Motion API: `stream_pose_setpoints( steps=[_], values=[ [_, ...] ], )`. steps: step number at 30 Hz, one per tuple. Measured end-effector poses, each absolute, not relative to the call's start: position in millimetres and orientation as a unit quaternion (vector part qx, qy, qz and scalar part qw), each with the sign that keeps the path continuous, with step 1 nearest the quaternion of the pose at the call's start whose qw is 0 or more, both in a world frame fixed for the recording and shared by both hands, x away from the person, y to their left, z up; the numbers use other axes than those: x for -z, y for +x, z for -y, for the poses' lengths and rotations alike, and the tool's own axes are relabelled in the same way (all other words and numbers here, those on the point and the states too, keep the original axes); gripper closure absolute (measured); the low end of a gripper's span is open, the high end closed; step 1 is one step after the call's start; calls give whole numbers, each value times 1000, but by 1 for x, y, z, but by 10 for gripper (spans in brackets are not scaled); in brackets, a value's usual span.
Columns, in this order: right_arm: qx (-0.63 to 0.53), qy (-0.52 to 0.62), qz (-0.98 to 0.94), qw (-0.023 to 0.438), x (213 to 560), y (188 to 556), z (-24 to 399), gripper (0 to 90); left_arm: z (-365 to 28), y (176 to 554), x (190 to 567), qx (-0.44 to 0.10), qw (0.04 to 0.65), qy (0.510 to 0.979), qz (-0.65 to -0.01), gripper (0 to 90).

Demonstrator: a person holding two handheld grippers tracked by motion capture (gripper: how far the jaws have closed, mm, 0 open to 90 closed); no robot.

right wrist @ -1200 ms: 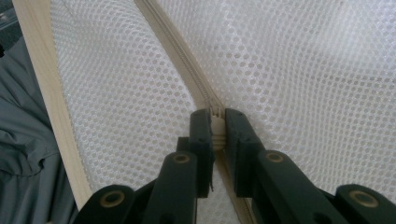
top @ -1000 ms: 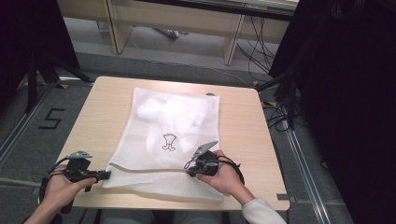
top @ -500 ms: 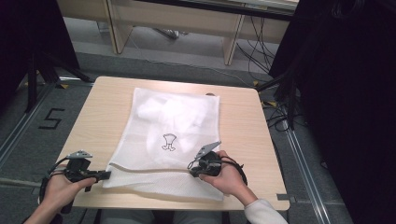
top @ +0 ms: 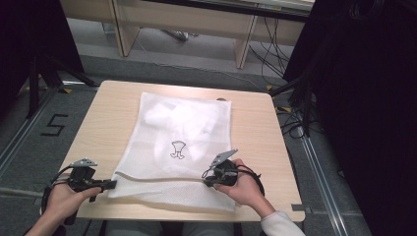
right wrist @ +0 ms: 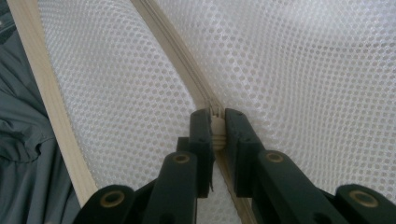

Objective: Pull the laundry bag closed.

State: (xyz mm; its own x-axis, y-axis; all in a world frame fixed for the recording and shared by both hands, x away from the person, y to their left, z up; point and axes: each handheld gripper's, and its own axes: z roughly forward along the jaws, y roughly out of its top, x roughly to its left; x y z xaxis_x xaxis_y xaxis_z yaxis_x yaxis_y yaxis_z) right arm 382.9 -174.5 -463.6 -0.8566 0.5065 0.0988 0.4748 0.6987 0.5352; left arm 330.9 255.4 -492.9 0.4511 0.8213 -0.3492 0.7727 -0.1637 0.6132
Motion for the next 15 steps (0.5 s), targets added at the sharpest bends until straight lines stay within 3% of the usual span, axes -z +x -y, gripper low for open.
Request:
stream_pose_setpoints(
  steps=[15],
  values=[
    [-285,276,-918,29,462,382,185,827,-256,331,492,-29,380,763,-521,861]
  ],
)
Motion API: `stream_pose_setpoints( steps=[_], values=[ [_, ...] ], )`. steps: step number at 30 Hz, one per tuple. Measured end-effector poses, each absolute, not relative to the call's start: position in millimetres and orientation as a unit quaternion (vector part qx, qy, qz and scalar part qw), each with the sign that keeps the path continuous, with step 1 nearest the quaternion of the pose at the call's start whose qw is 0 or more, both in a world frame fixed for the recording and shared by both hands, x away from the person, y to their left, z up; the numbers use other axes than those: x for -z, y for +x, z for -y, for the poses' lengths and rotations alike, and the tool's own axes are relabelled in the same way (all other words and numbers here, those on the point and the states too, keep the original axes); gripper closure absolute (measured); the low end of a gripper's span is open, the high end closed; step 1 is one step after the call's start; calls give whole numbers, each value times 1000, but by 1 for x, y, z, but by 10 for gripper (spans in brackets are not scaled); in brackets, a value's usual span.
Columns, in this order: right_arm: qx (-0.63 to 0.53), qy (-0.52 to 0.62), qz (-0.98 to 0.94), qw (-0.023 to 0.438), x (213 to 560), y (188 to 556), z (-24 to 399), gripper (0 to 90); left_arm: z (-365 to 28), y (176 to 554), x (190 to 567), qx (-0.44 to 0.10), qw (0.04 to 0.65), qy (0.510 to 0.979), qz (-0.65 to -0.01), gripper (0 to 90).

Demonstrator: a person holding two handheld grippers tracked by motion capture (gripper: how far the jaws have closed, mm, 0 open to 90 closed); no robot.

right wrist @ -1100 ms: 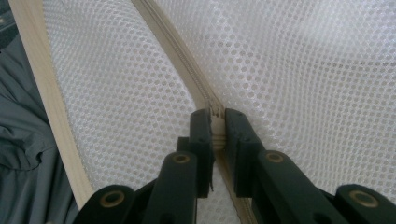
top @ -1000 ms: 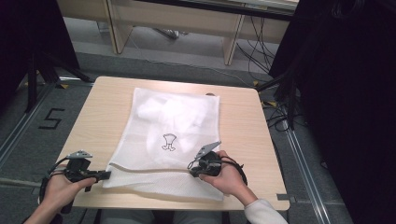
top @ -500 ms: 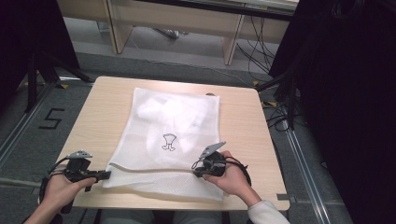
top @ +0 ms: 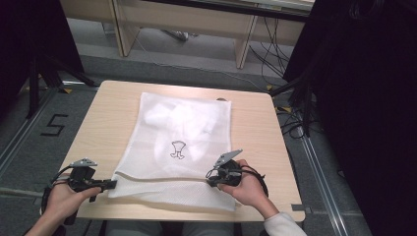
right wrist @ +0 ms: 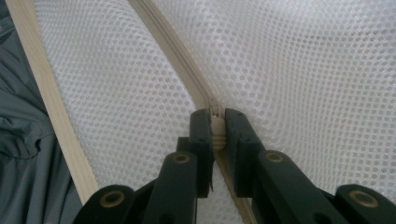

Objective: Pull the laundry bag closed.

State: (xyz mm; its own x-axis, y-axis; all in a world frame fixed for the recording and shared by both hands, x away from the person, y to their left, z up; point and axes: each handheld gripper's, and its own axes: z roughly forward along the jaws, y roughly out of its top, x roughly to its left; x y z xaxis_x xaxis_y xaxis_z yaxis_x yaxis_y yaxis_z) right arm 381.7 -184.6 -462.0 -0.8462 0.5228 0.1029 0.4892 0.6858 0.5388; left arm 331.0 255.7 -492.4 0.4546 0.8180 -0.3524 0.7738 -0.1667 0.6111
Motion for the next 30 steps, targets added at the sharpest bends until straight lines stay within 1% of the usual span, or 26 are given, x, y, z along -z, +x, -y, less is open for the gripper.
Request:
stream_pose_setpoints(
  steps=[1,2,4,5,8,10,11,12,30],
  values=[
    [-290,266,-919,26,463,383,186,827,-256,331,492,-29,381,763,-522,861],
    [-286,270,-919,33,462,382,187,827,-256,331,492,-28,380,764,-520,861],
    [-288,270,-918,27,462,382,188,827,-256,331,493,-29,381,763,-522,861],
    [-286,271,-918,33,462,382,189,827,-256,331,492,-29,382,762,-522,861],
    [-291,270,-917,27,462,382,191,827,-256,331,492,-29,381,763,-522,861],
    [-288,273,-917,29,462,382,193,827,-256,331,492,-30,381,763,-522,861],
    [-281,289,-915,28,461,380,195,828,-257,331,492,-26,380,769,-514,861],
    [-285,281,-916,31,461,381,197,827,-258,331,492,-25,376,773,-511,861],
    [-270,321,-907,32,460,377,227,827,-257,331,492,-24,375,774,-510,861]
  ],
)
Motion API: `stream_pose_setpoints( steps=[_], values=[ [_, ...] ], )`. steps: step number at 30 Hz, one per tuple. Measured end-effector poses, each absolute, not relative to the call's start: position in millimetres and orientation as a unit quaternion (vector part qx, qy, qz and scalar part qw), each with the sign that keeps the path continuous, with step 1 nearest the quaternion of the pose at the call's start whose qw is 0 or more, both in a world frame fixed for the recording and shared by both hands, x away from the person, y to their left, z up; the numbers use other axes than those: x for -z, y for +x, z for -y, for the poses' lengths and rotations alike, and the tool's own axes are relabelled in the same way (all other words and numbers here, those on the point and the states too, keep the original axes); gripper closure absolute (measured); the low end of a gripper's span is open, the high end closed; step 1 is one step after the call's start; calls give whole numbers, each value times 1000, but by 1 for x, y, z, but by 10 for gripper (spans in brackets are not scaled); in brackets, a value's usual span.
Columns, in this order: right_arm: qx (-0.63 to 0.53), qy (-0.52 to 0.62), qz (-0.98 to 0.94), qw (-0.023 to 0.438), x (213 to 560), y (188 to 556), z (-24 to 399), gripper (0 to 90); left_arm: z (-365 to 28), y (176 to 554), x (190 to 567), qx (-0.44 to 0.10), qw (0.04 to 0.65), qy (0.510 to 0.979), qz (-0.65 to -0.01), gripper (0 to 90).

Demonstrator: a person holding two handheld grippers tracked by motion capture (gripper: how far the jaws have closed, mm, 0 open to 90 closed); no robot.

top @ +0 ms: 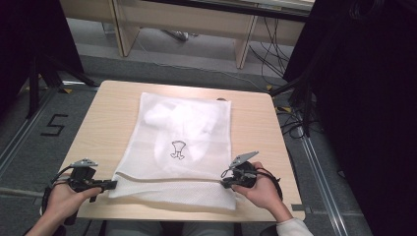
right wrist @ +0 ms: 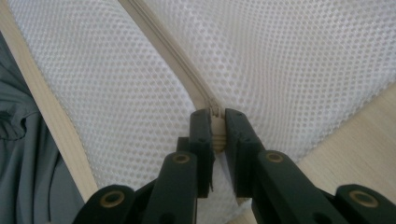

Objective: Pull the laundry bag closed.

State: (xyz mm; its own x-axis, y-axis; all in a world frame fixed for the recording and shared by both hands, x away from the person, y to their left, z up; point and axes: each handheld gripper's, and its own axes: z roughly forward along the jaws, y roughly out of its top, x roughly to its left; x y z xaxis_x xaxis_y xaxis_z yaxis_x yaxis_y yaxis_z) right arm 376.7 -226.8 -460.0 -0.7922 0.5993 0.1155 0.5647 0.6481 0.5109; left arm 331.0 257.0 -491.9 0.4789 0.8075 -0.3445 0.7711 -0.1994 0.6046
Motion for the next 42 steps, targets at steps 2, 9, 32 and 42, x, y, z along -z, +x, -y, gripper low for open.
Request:
stream_pose_setpoints(
  steps=[2,9,32,42],
  values=[
    [-272,322,-906,31,460,376,229,827,-257,331,492,-24,374,775,-509,862],
    [-265,334,-904,30,461,376,238,827,-257,331,492,-22,376,773,-510,861],
    [-247,341,-907,16,466,376,244,827,-255,331,495,-23,365,777,-512,859],
    [-263,331,-906,7,469,376,242,751,-252,331,499,-38,335,798,-499,736]
  ],
)
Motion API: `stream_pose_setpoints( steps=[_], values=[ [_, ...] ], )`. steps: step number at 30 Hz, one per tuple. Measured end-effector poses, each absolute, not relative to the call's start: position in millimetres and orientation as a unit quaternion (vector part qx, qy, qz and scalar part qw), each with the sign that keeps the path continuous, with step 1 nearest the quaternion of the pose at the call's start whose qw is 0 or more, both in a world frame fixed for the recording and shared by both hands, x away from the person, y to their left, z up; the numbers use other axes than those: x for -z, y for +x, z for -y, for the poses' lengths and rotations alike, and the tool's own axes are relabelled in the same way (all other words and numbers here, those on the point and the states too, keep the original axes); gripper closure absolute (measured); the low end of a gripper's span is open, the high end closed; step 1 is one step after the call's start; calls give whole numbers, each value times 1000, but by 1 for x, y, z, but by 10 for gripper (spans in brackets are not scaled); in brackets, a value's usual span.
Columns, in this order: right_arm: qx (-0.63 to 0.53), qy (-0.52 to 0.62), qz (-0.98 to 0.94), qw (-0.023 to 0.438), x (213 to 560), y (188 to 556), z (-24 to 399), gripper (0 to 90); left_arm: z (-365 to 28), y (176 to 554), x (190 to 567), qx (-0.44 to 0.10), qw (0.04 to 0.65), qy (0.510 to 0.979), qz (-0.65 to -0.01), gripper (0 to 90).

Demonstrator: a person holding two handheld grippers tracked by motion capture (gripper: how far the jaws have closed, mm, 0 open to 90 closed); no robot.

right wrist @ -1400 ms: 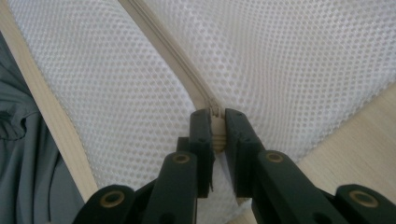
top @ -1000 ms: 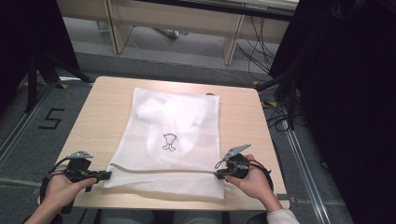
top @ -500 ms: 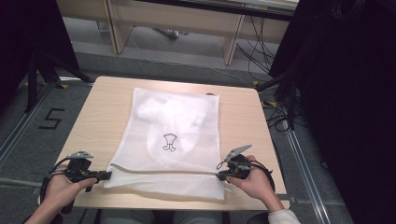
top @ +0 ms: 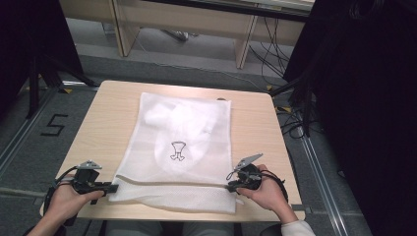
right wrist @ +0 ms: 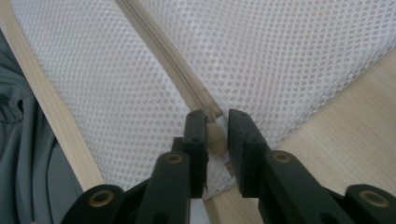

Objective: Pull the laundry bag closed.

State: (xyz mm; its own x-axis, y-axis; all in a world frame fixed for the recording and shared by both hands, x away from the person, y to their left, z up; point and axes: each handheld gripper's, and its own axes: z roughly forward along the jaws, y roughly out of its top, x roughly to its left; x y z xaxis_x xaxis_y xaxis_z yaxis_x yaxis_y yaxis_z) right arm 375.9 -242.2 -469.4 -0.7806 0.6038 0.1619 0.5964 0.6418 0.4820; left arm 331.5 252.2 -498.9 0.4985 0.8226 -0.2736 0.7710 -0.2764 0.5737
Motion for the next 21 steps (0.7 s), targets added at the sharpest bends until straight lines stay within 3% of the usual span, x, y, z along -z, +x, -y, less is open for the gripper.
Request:
stream_pose_setpoints(
  steps=[1,7,11,15,17,21],
  values=[
    [-278,333,-901,11,470,377,243,707,-251,331,499,-43,340,793,-504,689],
    [-324,367,-872,28,469,377,242,643,-261,328,491,-100,361,792,-482,493],
    [-355,391,-847,64,467,381,246,582,-264,327,489,-122,378,777,-488,363],
    [-382,416,-820,91,468,387,253,545,-271,327,487,-151,398,748,-509,329],
    [-370,432,-819,81,467,389,259,530,-271,327,488,-154,404,736,-520,336],
    [-381,447,-806,66,470,391,263,521,-274,326,488,-155,378,755,-513,352]
  ],
)
